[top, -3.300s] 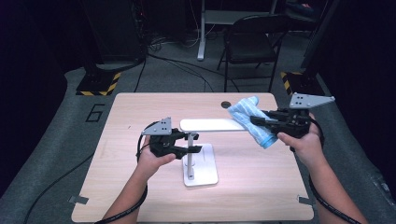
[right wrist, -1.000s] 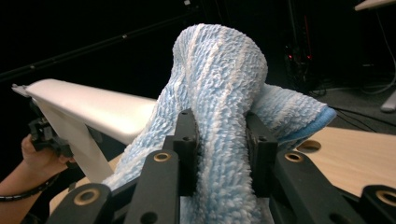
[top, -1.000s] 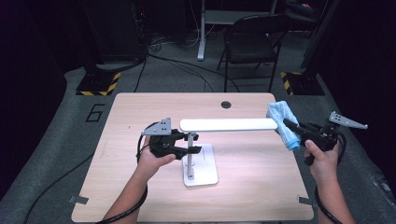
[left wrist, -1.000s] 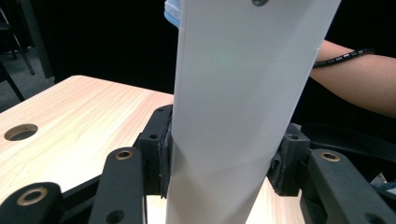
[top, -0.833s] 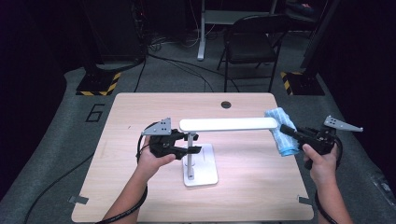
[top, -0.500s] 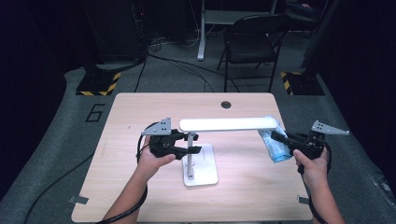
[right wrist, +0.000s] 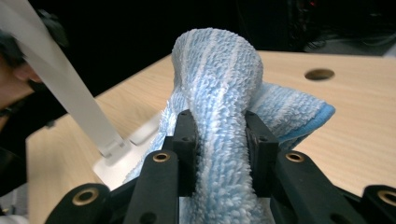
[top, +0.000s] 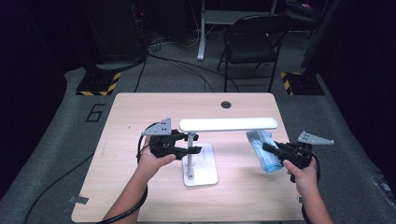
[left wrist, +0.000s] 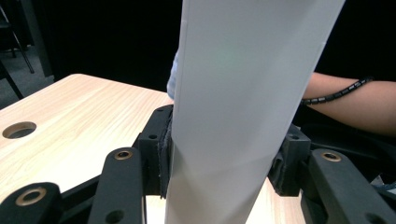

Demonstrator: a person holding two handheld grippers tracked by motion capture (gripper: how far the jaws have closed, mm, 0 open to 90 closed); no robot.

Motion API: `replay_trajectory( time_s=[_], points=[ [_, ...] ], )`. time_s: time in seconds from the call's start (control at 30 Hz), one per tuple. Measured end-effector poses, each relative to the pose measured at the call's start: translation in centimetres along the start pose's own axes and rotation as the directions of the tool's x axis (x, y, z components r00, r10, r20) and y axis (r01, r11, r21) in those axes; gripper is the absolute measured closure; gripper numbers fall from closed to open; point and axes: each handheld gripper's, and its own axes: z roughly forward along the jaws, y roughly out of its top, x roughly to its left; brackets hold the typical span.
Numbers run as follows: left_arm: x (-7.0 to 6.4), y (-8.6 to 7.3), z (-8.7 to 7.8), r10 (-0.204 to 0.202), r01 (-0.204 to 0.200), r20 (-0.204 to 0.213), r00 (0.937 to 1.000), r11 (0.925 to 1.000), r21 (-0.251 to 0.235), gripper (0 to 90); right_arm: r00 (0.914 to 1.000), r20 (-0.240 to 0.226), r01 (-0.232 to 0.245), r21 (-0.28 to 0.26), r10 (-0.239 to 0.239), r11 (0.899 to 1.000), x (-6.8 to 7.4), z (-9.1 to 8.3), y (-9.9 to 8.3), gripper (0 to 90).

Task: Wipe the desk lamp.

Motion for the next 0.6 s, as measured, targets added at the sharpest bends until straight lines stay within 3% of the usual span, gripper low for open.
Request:
replay_trajectory(
  time_s=[0.1, 0.27, 0.6],
  points=[
    [0.0, 0.0, 0.0, 0.001, -0.001, -0.002, 1.0000, 1.0000, 0.001, 50.1, 0.9993, 0.036, -0.013, 0.018, 0.012, 1.000, 0.2, 0.4, -1.2, 69.8],
    [-0.1, 0.0, 0.0, 0.001, -0.001, -0.002, 1.0000, 1.0000, -0.001, 50.1, 0.9979, 0.051, -0.040, 0.015, 0.039, 0.999, 0.4, 0.9, -2.9, 69.7],
    [-0.1, -0.1, -0.1, -0.004, 0.004, -0.002, 1.0000, 1.0000, -0.005, 50.1, 0.9944, 0.099, -0.045, 0.053, 0.039, 0.998, 0.4, 1.5, -5.2, 69.3]
  ],
)
